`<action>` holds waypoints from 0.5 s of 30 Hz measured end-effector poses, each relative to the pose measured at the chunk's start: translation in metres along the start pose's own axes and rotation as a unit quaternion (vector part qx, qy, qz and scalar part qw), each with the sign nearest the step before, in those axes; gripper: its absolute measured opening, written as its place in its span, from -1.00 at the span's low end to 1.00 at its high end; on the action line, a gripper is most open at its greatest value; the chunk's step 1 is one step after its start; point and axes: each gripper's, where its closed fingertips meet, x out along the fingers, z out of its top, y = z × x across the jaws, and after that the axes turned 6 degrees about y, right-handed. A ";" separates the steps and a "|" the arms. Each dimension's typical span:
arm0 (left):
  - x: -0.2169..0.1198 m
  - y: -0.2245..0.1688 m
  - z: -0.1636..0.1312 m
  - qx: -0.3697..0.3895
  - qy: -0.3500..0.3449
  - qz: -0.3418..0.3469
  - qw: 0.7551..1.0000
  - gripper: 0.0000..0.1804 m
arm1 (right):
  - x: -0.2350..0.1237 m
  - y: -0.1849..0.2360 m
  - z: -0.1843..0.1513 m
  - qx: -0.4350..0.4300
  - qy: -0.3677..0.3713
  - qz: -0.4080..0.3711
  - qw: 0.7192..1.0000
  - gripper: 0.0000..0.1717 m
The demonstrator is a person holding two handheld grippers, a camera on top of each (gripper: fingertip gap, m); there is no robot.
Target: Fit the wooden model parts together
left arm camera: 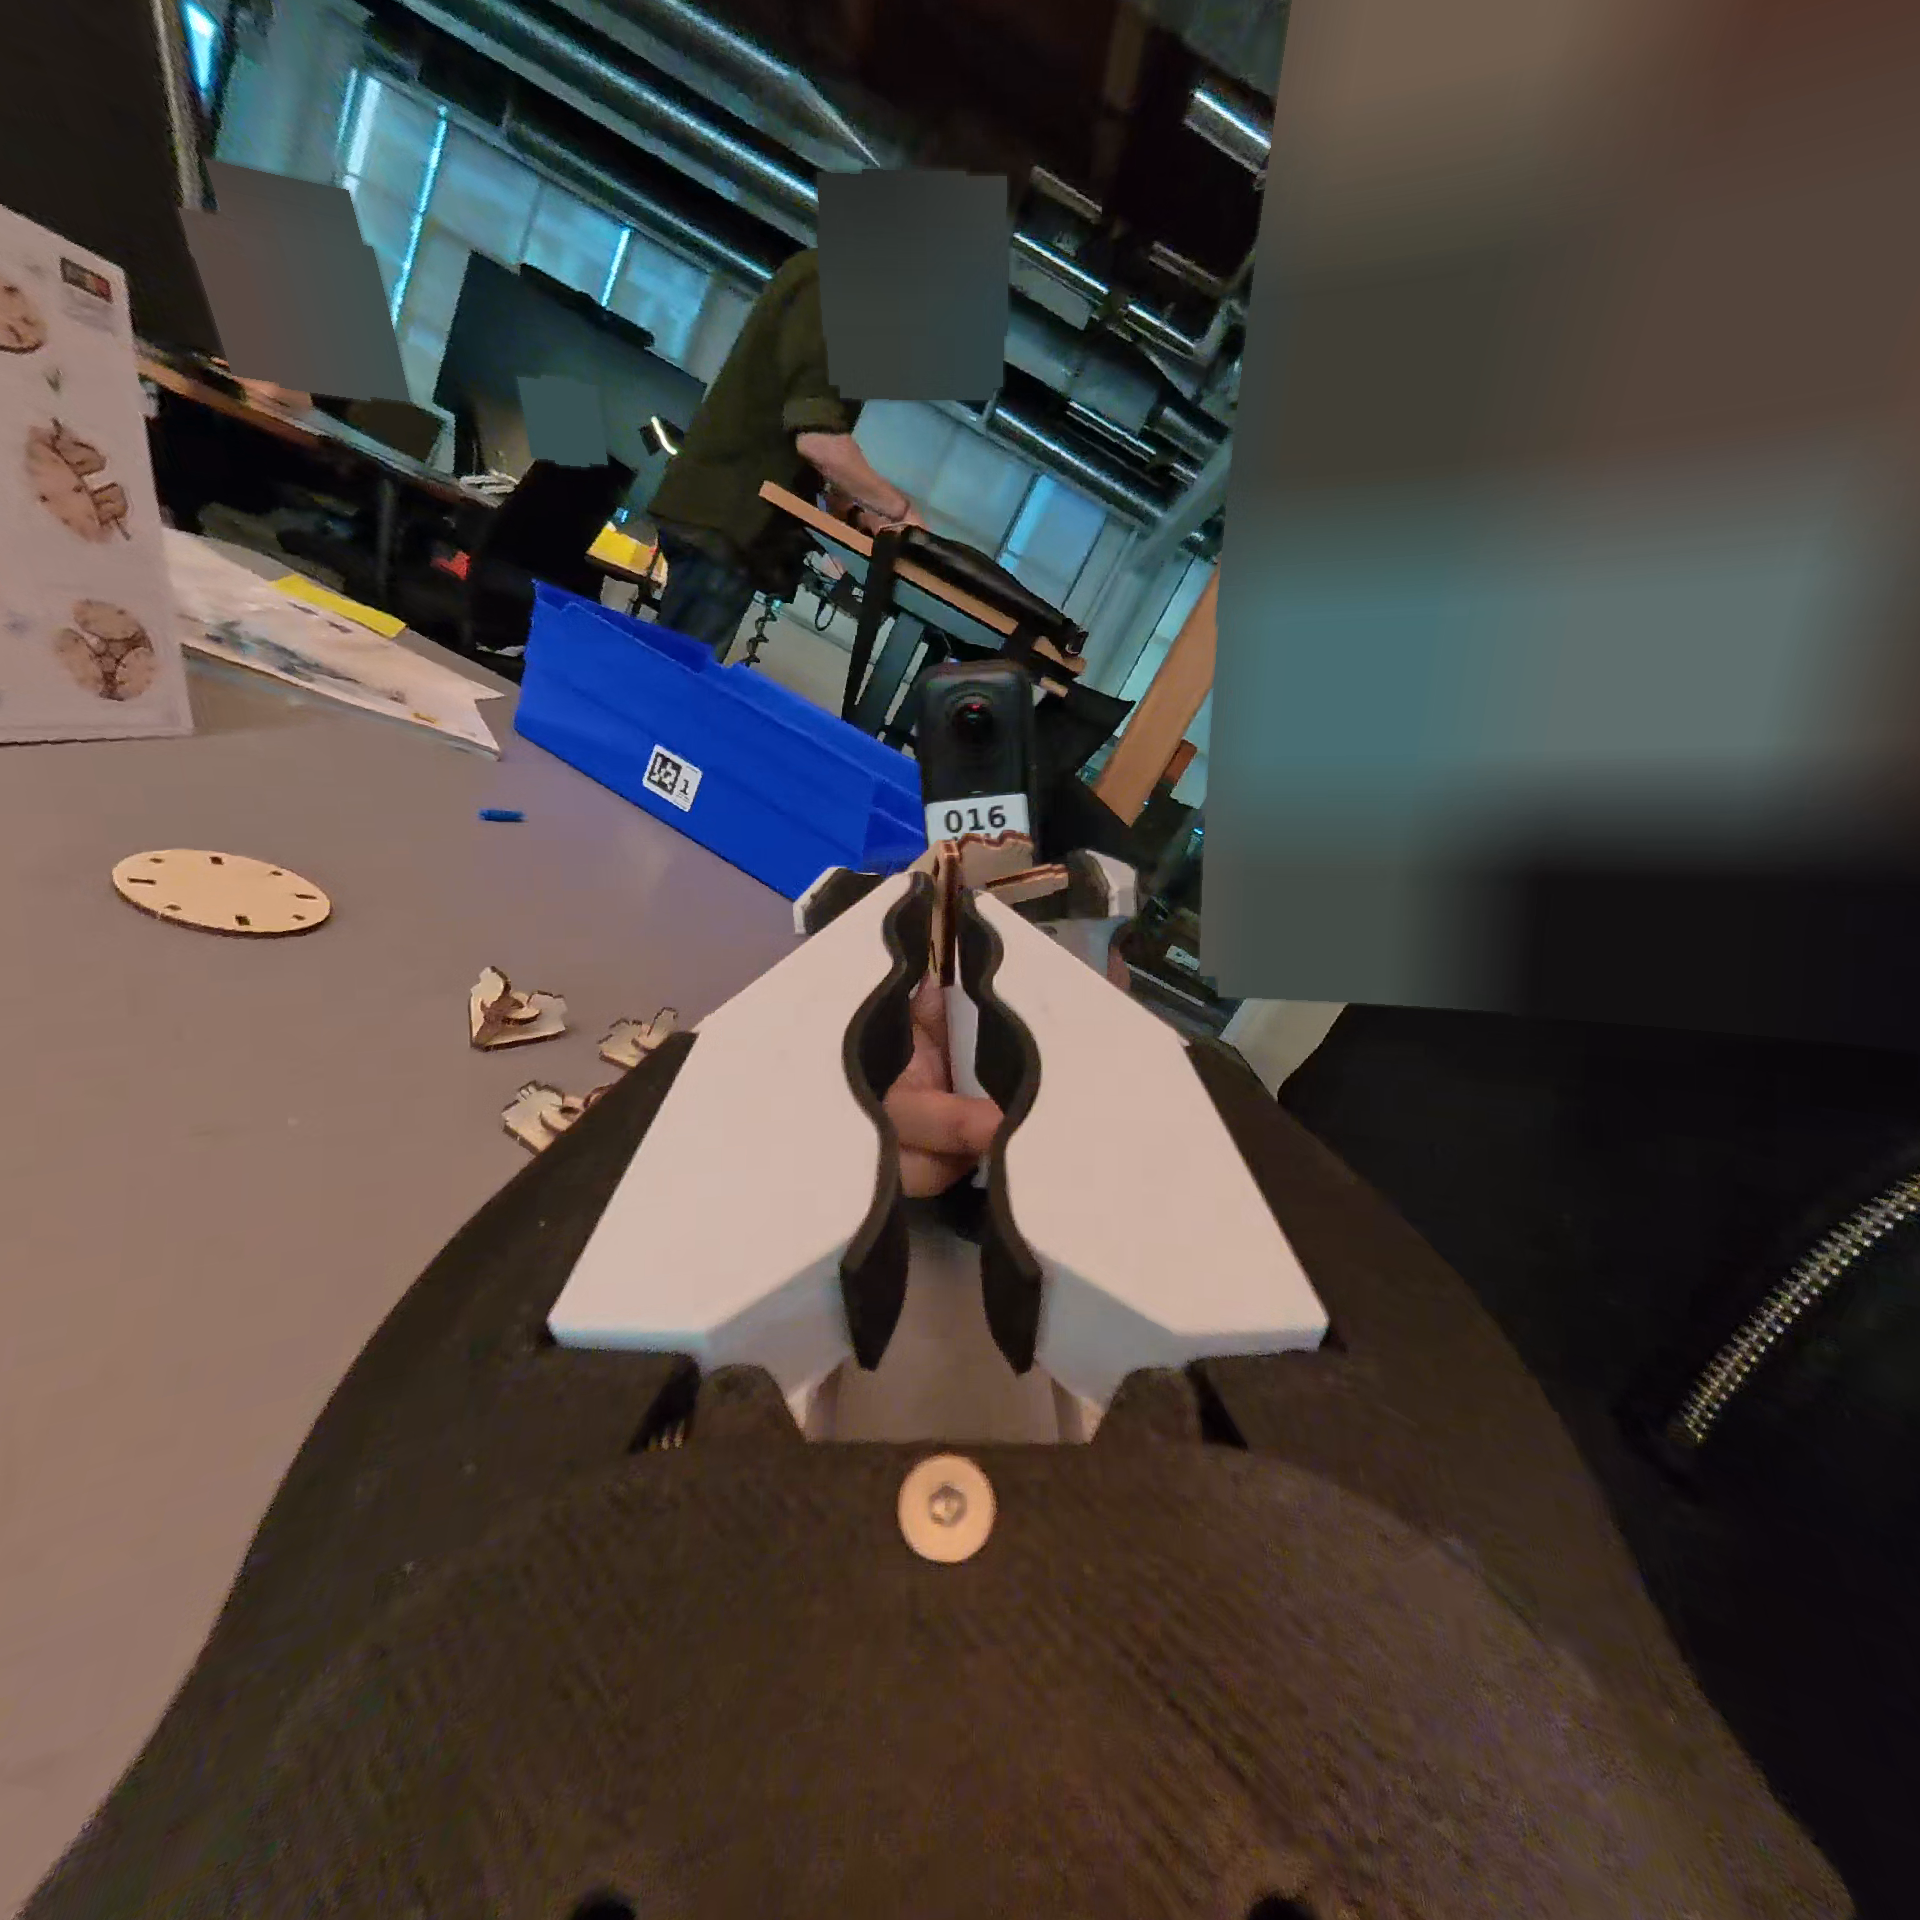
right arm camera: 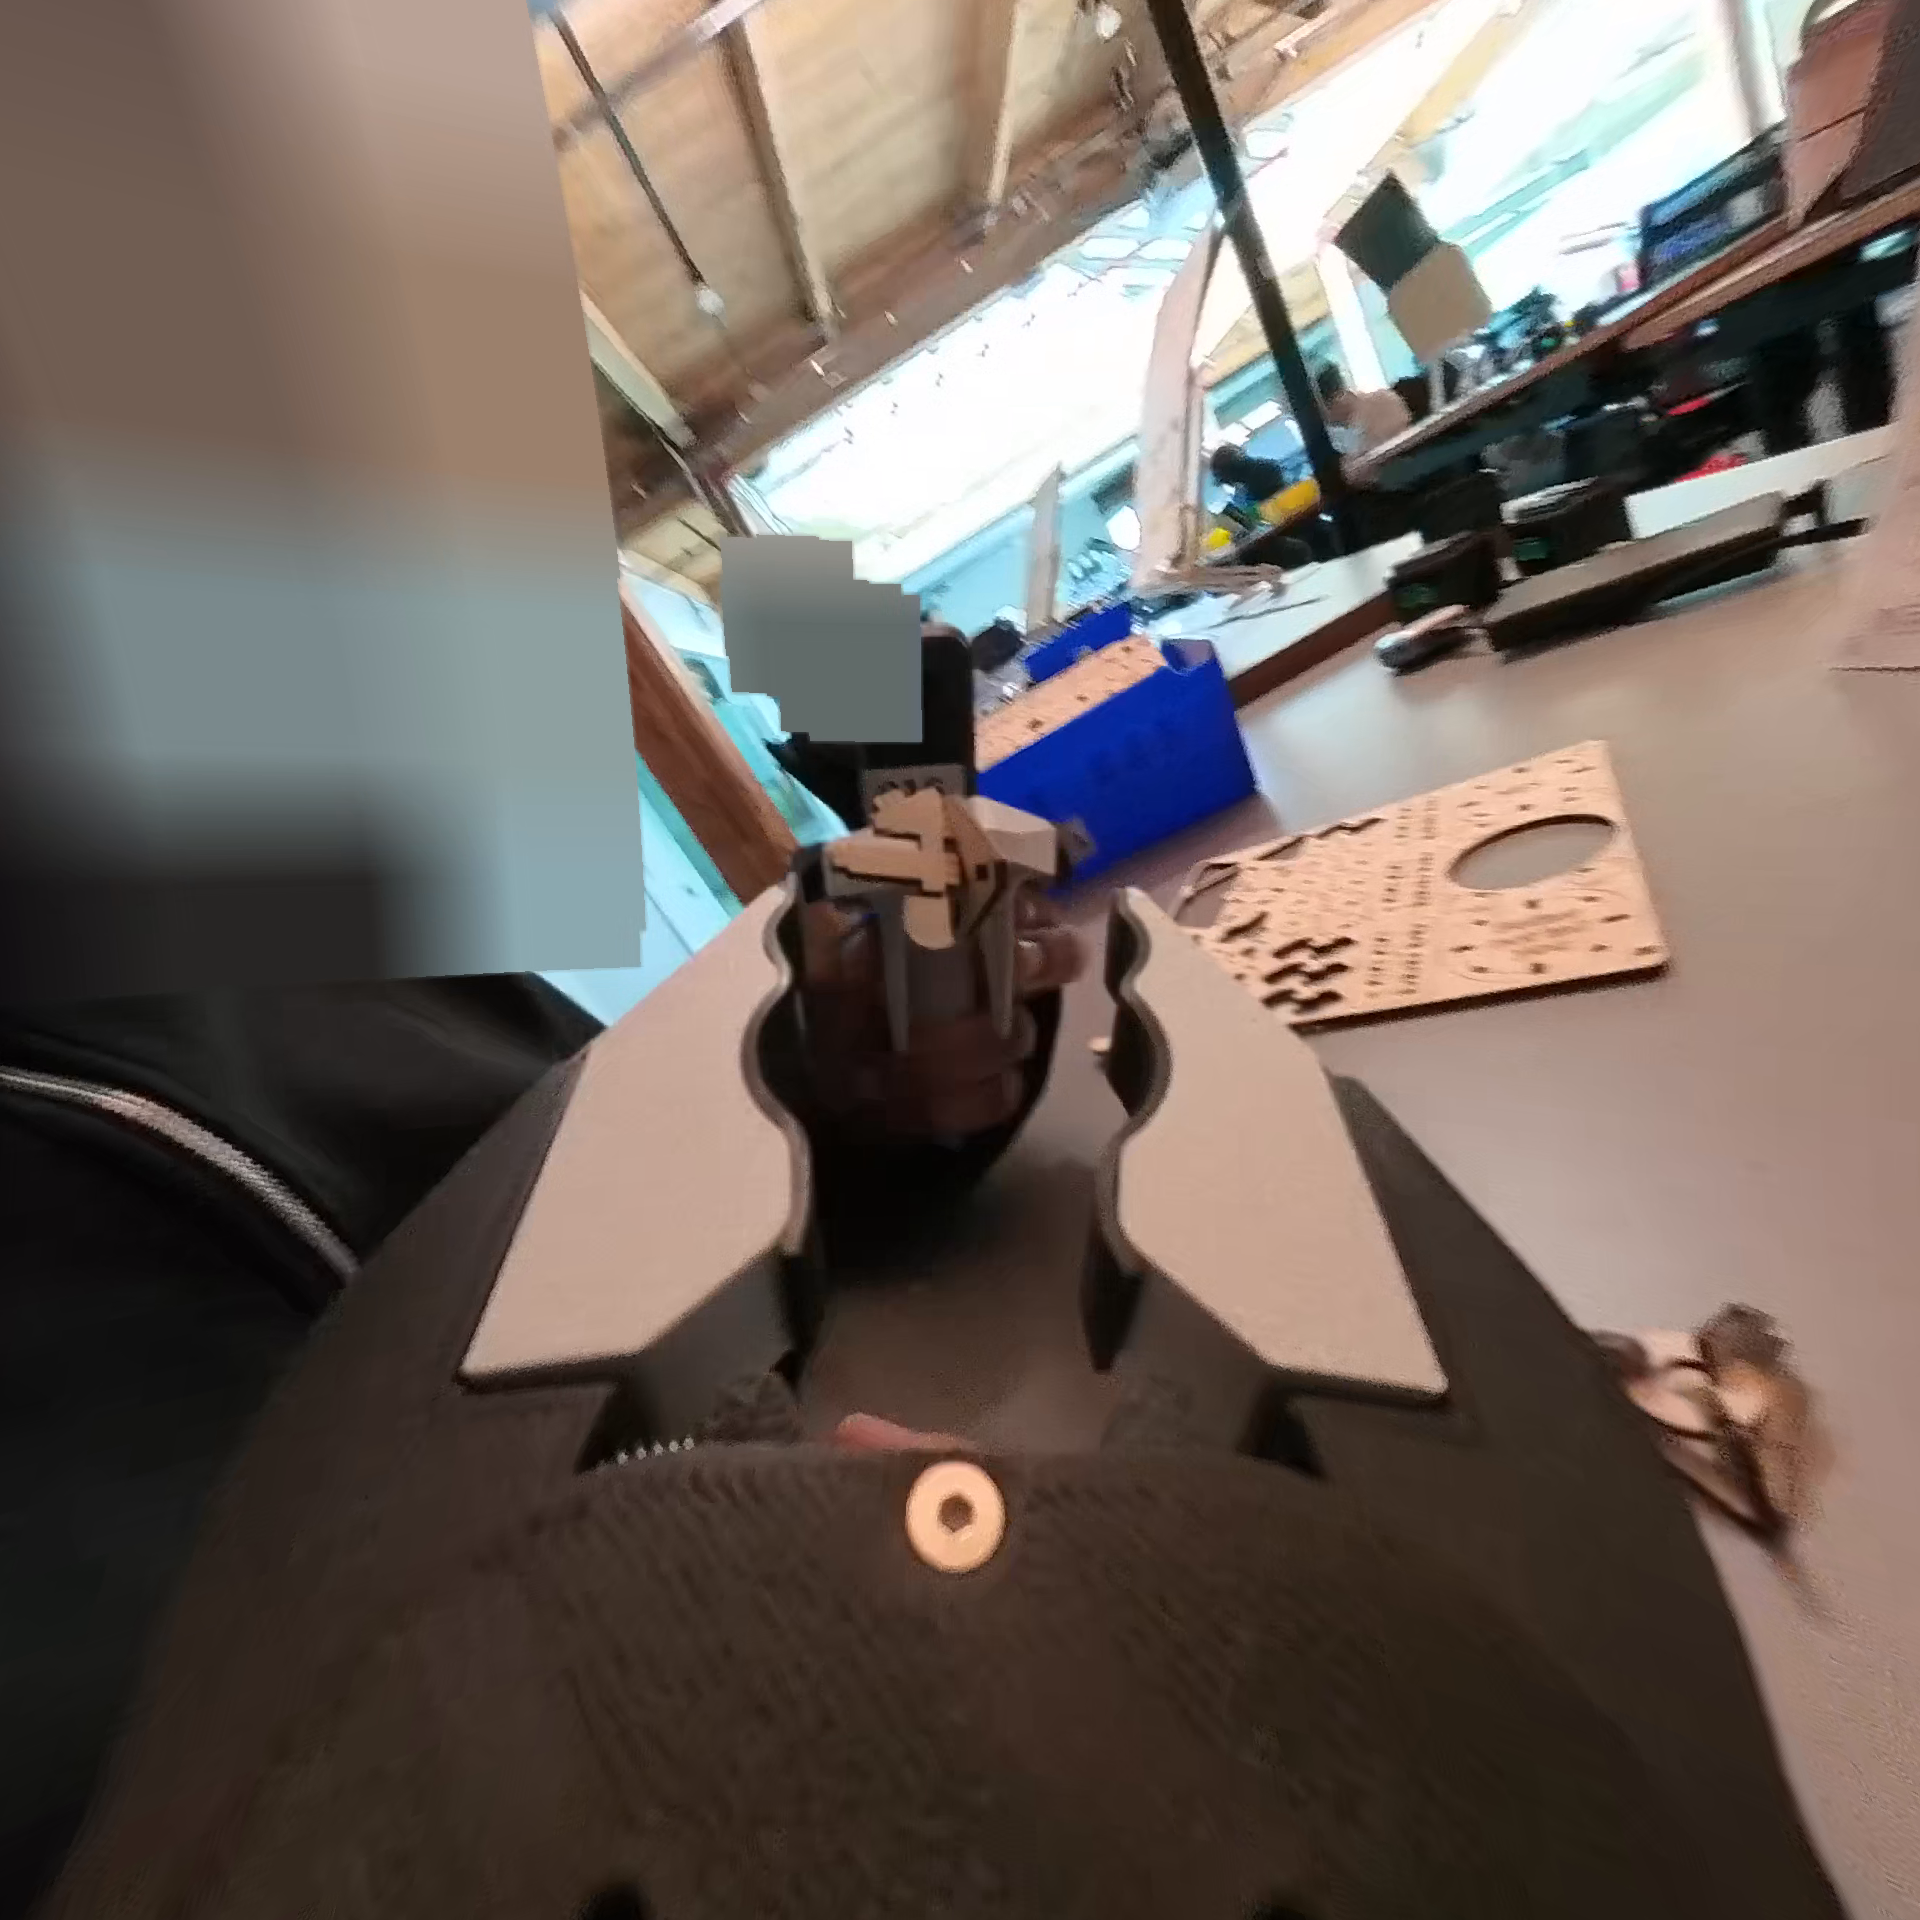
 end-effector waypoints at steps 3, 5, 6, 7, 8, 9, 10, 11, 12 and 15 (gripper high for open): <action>0.002 -0.003 -0.001 0.016 0.004 0.000 1.000 -0.99 | -0.001 0.007 0.002 0.023 -0.012 0.033 0.999 -0.34; 0.005 -0.005 -0.003 0.027 0.011 -0.001 1.000 -0.99 | 0.000 0.008 -0.001 0.017 -0.007 0.030 0.999 -0.35; 0.006 -0.006 -0.004 0.032 0.014 0.001 0.999 -0.99 | 0.001 0.009 -0.002 0.011 -0.005 0.030 0.999 -0.37; 0.007 -0.006 -0.006 0.038 0.018 0.004 0.999 -0.98 | 0.001 0.010 -0.003 0.007 -0.003 0.029 1.000 -0.42; 0.008 -0.007 -0.007 0.042 0.021 0.003 0.999 -0.98 | 0.001 0.010 -0.004 0.003 -0.003 0.029 1.000 -0.46; 0.009 -0.007 -0.008 0.045 0.024 0.005 0.999 -0.98 | 0.001 0.012 -0.003 0.001 -0.006 0.031 0.999 -0.53; 0.009 -0.006 -0.008 0.047 0.027 0.009 0.998 -0.98 | 0.000 0.013 -0.002 0.001 -0.010 0.034 0.999 -0.55; 0.009 -0.006 -0.008 0.048 0.027 0.009 0.998 -0.98 | -0.002 0.013 0.000 0.003 -0.015 0.037 0.999 -0.55; 0.009 -0.006 -0.008 0.048 0.025 0.008 0.999 -0.99 | -0.003 0.014 0.001 0.005 -0.018 0.040 0.999 -0.56; 0.009 -0.004 -0.009 0.046 0.027 0.011 0.999 -0.99 | -0.004 0.013 0.002 0.004 -0.021 0.037 0.999 -0.65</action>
